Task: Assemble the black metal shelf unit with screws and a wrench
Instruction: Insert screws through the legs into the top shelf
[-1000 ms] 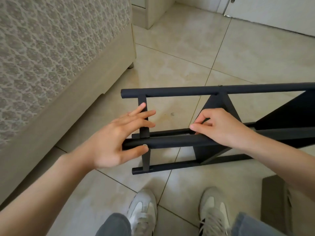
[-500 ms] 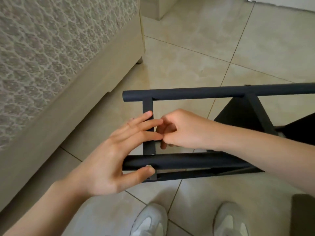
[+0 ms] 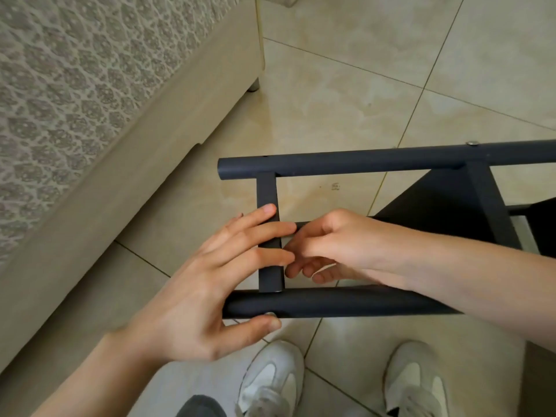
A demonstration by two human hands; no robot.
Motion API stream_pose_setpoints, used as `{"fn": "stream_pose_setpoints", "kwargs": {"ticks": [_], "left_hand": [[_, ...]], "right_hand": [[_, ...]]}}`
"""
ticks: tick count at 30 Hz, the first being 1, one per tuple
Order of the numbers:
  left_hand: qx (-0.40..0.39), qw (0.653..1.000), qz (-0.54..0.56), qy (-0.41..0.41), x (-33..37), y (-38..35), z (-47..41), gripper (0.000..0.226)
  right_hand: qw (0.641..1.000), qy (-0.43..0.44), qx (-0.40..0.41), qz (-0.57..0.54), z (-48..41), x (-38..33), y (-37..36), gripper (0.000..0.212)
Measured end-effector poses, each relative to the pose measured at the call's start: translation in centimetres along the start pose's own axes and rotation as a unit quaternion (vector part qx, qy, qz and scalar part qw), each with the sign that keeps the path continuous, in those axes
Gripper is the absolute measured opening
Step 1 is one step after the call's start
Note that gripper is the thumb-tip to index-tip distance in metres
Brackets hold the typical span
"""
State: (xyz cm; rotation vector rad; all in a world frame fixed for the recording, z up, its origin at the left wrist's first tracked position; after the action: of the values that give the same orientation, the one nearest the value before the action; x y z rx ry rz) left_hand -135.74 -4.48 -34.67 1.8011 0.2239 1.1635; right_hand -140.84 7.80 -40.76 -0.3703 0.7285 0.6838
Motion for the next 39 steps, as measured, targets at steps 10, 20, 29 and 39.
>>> {"fn": "stream_pose_setpoints", "kwargs": {"ticks": [10, 20, 29, 39], "left_hand": [[0.003, 1.0, 0.013, 0.002, -0.1, -0.5, 0.3, 0.052], [0.037, 0.998, 0.045, 0.0, -0.2, -0.4, 0.5, 0.045], [0.036, 0.998, 0.06, -0.001, -0.1, -0.6, 0.5, 0.048], [0.037, 0.997, 0.065, -0.004, -0.2, -0.6, 0.4, 0.047]], "right_hand": [[0.986, -0.058, -0.156, 0.018, -0.5, 0.1, -1.5, 0.011], [0.987, -0.037, -0.155, 0.031, -1.3, 0.5, -2.2, 0.016], [0.983, -0.026, -0.174, 0.051, -1.0, 0.7, -2.7, 0.01], [0.981, -0.032, -0.189, 0.017, -1.0, 0.4, -2.7, 0.021]]}}
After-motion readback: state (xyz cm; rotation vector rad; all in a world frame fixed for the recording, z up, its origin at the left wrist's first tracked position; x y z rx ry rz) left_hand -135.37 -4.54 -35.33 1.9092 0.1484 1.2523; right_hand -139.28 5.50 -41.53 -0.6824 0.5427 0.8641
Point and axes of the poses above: each hand's wrist, its own z-axis away from the middle knuckle, its own y-axis out of the back of the hand, x = y × z, the point moved 8 cm from there along -z, towards the middle knuckle, and after that the axes turned 3 degrees about -x, right-handed, at the moved point
